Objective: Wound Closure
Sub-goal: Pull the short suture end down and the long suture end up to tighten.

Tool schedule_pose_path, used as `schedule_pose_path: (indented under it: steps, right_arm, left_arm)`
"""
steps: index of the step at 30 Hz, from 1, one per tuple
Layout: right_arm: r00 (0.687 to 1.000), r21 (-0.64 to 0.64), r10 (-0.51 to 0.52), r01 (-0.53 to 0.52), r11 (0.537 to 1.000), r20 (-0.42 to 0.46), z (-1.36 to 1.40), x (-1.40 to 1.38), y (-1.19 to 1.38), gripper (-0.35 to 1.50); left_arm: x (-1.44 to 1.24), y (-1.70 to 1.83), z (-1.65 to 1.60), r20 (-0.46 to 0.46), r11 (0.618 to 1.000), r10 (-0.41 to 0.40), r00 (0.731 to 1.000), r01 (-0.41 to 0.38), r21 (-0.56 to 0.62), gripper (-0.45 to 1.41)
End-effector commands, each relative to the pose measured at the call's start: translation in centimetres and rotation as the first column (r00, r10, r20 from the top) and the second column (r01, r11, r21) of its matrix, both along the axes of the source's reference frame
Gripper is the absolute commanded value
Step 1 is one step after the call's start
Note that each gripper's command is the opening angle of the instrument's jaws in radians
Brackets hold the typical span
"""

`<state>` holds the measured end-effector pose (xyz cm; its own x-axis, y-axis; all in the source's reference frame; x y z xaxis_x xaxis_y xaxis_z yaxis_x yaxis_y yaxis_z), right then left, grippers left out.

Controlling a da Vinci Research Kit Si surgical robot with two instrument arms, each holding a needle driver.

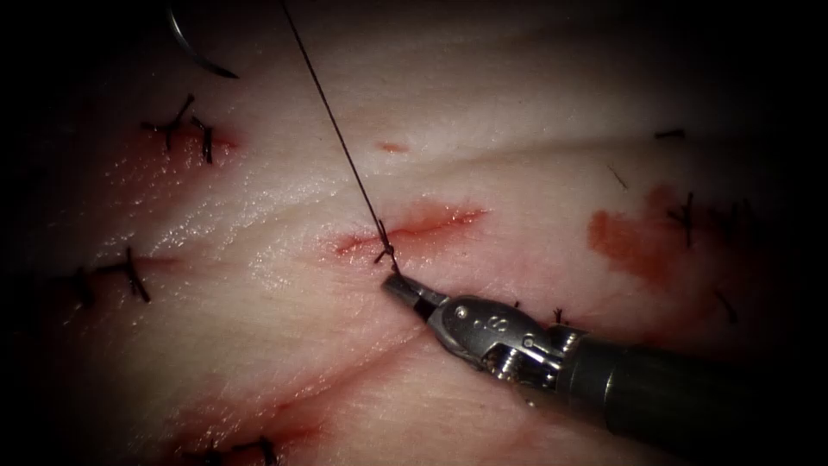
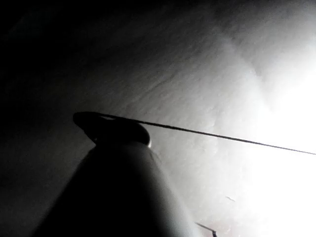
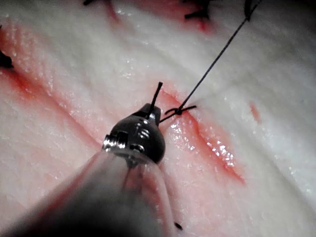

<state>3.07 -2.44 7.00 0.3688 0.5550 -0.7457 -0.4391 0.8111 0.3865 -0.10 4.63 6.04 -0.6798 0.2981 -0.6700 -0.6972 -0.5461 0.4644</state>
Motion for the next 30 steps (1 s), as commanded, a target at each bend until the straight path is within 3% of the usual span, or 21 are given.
schedule_pose_path:
  steps: [1,12,20,25,30]
  right_arm:
    - [1.000,-0.011,0.001,-0.001,1.000,-0.004,0.01,0.11,0.08,-0.35]
    - [1.000,-0.039,-0.009,0.009,0.999,0.006,0.00,0.25,0.09,-0.35]
    - [0.985,0.103,-0.146,0.136,0.985,0.095,0.53,0.14,-0.37,-0.35]
    - [0.985,0.113,-0.147,0.137,0.984,0.091,0.45,0.10,-0.37,-0.35]
    - [0.995,0.083,-0.079,0.074,0.994,0.063,0.34,0.14,-0.25,-0.35]
  left_arm:
    - [-0.05,0.14,0.00,0.002,1.000,-0.006,1.000,0.006,-0.010,-0.45]
    - [0.00,0.29,-0.04,-0.056,0.996,0.004,0.998,-0.009,-0.089,-0.45]
    - [0.05,0.44,-0.18,-0.124,0.984,-0.022,0.992,0.000,-0.181,-0.45]
    - [0.24,0.54,-0.29,-0.123,0.983,-0.012,0.992,-0.011,-0.183,-0.45]
    - [0.23,0.46,-0.30,-0.125,0.982,-0.020,0.992,-0.004,-0.187,-0.45]
